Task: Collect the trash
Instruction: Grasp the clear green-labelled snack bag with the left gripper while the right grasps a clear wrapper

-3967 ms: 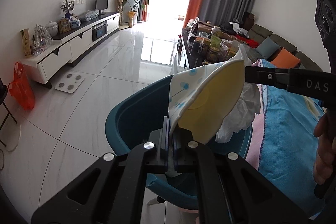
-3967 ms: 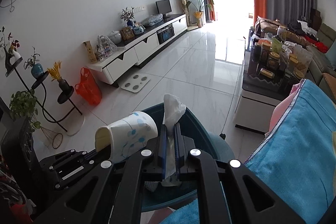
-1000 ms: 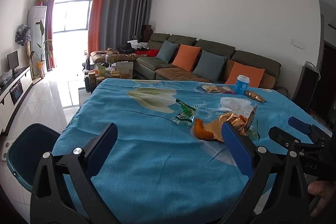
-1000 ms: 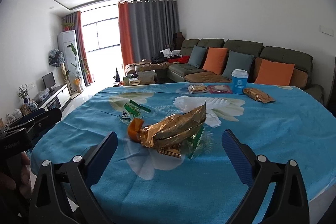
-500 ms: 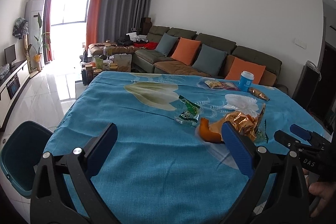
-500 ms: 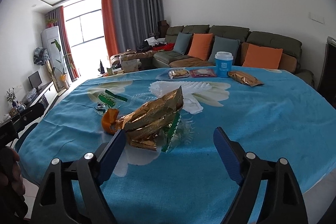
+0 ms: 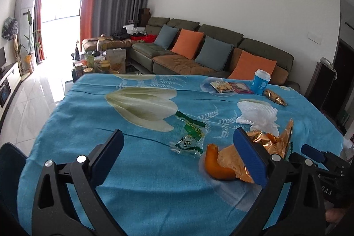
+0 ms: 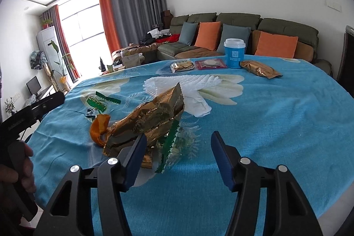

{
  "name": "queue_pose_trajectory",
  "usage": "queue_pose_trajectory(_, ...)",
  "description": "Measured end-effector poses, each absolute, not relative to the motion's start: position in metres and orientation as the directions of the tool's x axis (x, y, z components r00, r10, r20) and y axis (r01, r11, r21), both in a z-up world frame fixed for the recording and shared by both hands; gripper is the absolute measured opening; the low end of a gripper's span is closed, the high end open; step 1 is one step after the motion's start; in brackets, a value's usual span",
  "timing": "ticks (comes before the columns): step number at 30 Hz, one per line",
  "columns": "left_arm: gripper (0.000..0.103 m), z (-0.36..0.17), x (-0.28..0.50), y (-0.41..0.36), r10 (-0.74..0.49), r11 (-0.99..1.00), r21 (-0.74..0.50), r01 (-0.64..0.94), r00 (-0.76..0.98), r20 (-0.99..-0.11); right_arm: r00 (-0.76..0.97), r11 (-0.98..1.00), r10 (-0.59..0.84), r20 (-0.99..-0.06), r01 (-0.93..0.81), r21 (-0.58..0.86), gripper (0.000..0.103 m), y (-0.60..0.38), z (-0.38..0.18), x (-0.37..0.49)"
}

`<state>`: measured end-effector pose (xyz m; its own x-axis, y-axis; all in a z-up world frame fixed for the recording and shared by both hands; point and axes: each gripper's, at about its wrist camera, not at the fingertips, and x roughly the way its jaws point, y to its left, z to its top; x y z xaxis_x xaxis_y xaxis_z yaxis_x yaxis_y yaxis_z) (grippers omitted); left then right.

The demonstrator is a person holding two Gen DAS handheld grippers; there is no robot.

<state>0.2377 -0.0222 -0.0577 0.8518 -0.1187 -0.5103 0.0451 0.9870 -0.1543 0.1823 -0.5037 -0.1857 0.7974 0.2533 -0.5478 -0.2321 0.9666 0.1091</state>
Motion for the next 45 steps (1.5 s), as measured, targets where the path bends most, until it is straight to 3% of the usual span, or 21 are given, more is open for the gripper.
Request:
queue_pose_trajectory(6,0.097,-0.079,0.283,-0.029,-0.146,0.981,-0.19,0.029,0.754,-0.64,0.776,0.961,0.273,-0.569,-0.244,0.13,0.041,-0.504,-0.19,0.19)
queue_pose_trajectory(13,0.097,-0.091,0.312,-0.048,-0.116,0.992,-0.119,0.045,0.713,-0.692,0.761,0.96,0.278,-0.586,-0.24,0.144,0.028,-0.507,-0.196,0.193)
queue_pose_trajectory(15,0.097,-0.095,0.318,-0.053,-0.117,0.993,-0.106,0.059,0.695,-0.71,0.758,0.96,0.278,-0.59,-0.237,0.147,0.019,-0.508,-0.197,0.193)
queue_pose_trajectory(19,0.097,-0.1,0.332,-0.058,-0.107,0.994,-0.098,0.052,0.665,-0.739,0.753,0.958,0.286,-0.593,-0.24,0.157,0.018,-0.51,-0.199,0.194)
queue_pose_trajectory(21,0.094,-0.104,0.338,-0.055,-0.117,0.992,-0.115,0.045,0.65,-0.751,0.751,0.957,0.29,-0.593,-0.242,0.161,0.014,-0.511,-0.198,0.191)
queue_pose_trajectory(28,0.072,-0.111,0.346,-0.047,-0.132,0.988,-0.153,0.021,0.633,-0.763,0.752,0.955,0.295,-0.59,-0.246,0.164,0.013,-0.512,-0.198,0.189)
queue_pose_trajectory(29,0.06,-0.111,0.346,-0.047,-0.135,0.987,-0.158,0.022,0.635,-0.76,0.752,0.955,0.294,-0.59,-0.246,0.164,0.013,-0.512,-0.197,0.189)
queue_pose_trajectory(32,0.043,-0.11,0.346,-0.047,-0.148,0.986,-0.16,0.039,0.638,-0.756,0.753,0.956,0.294,-0.589,-0.244,0.166,0.013,-0.512,-0.197,0.188)
queue_pose_trajectory(35,0.038,-0.107,0.343,-0.048,-0.161,0.985,-0.166,0.054,0.652,-0.741,0.755,0.956,0.293,-0.587,-0.24,0.168,0.013,-0.514,-0.197,0.188)
queue_pose_trajectory(39,0.037,-0.101,0.335,-0.041,-0.16,0.983,-0.178,0.044,0.681,-0.715,0.774,0.962,0.274,-0.571,-0.227,0.154,0.004,-0.518,-0.193,0.186)
queue_pose_trajectory(45,0.037,-0.084,0.316,-0.03,-0.158,0.981,-0.191,0.036,0.724,-0.672,0.8,0.969,0.249,-0.547,-0.212,0.13,0.004,-0.523,-0.184,0.182)
